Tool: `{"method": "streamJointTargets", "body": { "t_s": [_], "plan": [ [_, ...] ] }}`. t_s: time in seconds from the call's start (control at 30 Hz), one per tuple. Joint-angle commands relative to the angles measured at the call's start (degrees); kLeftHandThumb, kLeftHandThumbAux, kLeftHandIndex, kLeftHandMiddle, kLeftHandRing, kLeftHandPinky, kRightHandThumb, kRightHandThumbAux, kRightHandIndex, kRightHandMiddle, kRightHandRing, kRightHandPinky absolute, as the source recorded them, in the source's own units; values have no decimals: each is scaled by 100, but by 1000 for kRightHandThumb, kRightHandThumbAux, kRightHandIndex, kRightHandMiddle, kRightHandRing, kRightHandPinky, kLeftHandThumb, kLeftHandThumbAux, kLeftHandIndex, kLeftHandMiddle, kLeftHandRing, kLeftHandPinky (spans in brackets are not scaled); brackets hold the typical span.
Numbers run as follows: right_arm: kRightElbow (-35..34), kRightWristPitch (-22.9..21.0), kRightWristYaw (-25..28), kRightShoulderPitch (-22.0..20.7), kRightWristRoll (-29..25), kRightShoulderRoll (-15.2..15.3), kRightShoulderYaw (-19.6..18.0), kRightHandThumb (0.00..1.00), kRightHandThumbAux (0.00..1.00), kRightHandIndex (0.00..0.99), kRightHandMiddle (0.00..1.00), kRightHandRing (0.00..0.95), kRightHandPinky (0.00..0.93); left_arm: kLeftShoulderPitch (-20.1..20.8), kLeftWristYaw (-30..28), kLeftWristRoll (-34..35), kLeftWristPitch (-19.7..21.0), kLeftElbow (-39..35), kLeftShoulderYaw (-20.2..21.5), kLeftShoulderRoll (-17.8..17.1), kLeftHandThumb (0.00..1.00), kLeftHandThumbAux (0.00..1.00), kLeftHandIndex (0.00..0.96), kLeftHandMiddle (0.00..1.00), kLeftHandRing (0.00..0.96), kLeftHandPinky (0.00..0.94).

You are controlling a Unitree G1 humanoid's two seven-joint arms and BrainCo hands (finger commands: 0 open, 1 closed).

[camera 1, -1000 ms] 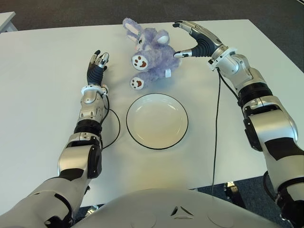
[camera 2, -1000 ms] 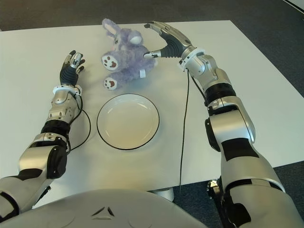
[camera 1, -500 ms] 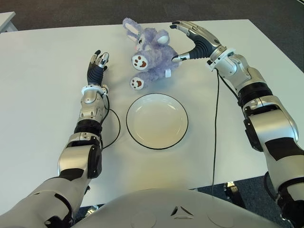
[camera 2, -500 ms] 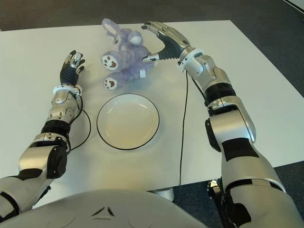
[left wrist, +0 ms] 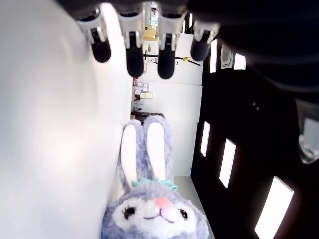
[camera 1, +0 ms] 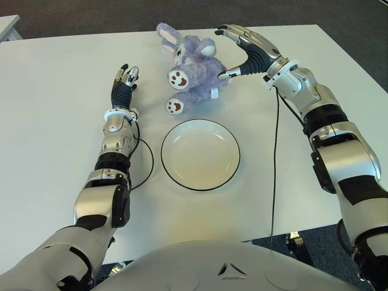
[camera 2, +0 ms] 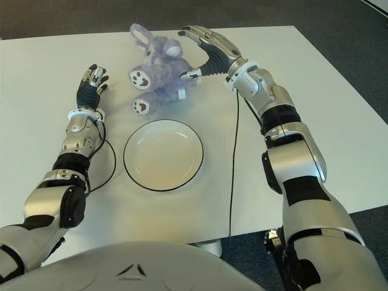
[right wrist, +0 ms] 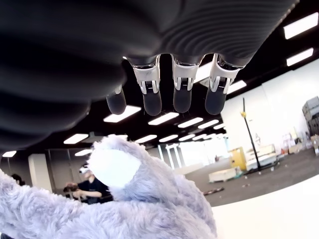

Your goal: Put the doll into the plate.

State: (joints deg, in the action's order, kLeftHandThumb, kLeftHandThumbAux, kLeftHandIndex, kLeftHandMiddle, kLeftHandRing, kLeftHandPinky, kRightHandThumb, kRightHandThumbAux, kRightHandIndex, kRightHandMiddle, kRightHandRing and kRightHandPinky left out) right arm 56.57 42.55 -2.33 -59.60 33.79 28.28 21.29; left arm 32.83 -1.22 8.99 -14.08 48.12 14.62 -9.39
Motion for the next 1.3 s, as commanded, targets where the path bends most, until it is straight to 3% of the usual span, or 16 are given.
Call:
{"method": "streamJointTargets", "body": {
  "t_s": [0.03, 1.0, 1.3],
  "plan": [
    [-96, -52, 61, -6, 30, -19, 17, 59, 381, 0, 0, 0, 12, -132, 31, -26, 148, 207, -32, 77, 0, 419, 0, 158, 140, 31],
    [-352, -60, -17, 164, 77, -222, 70, 143, 417, 0, 0, 0, 56, -119, 50, -81, 181, 231, -51, 68, 0, 421, 0, 161, 142, 63],
    [-458, -112, -2, 213, 132, -320, 143, 115, 434, 0, 0, 0, 13, -139, 28, -93, 181, 205, -67, 72, 0, 415, 0, 145, 125, 51]
  ]
}}
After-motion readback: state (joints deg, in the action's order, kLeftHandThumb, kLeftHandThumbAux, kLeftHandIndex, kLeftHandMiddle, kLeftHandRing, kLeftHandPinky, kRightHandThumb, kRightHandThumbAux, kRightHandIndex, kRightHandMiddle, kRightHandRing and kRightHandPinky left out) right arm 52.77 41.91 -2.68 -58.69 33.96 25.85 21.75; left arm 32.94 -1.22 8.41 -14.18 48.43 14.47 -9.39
